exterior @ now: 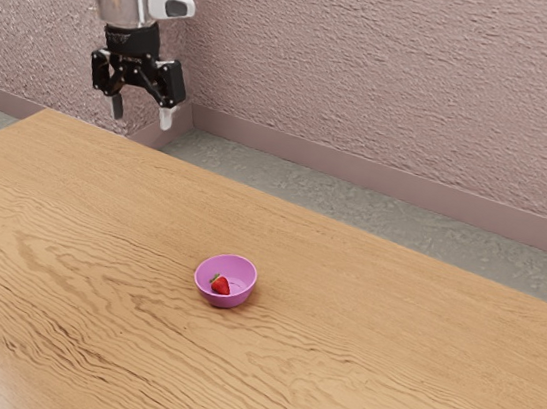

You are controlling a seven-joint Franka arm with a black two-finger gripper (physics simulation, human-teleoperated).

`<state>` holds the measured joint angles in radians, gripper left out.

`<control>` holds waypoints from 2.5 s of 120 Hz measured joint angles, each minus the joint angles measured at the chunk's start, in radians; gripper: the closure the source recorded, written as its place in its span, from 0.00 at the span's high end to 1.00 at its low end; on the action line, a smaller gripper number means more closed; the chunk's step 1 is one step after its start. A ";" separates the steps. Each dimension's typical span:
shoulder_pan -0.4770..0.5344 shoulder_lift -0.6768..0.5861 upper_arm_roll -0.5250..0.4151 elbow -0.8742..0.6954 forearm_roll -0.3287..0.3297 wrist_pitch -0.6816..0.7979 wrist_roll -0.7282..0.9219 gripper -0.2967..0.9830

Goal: Take strawberry from the bowl

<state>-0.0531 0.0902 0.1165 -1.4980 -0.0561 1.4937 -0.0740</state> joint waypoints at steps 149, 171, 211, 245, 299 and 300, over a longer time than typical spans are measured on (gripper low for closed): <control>0.283 0.384 -0.521 -0.111 0.114 0.368 1.299 0.51; 0.307 0.365 -0.530 -0.188 0.079 0.449 1.408 0.51; 0.308 0.364 -0.484 -0.256 0.069 0.591 1.515 0.51; 0.307 0.415 -0.475 -0.263 0.077 0.662 1.561 0.49; 0.292 0.455 -0.442 -0.268 0.084 0.699 1.593 0.41; 0.291 0.456 -0.442 -0.268 0.085 0.700 1.594 0.41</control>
<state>0.2384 0.5465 -0.3251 -1.7664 0.0287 2.1933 1.5196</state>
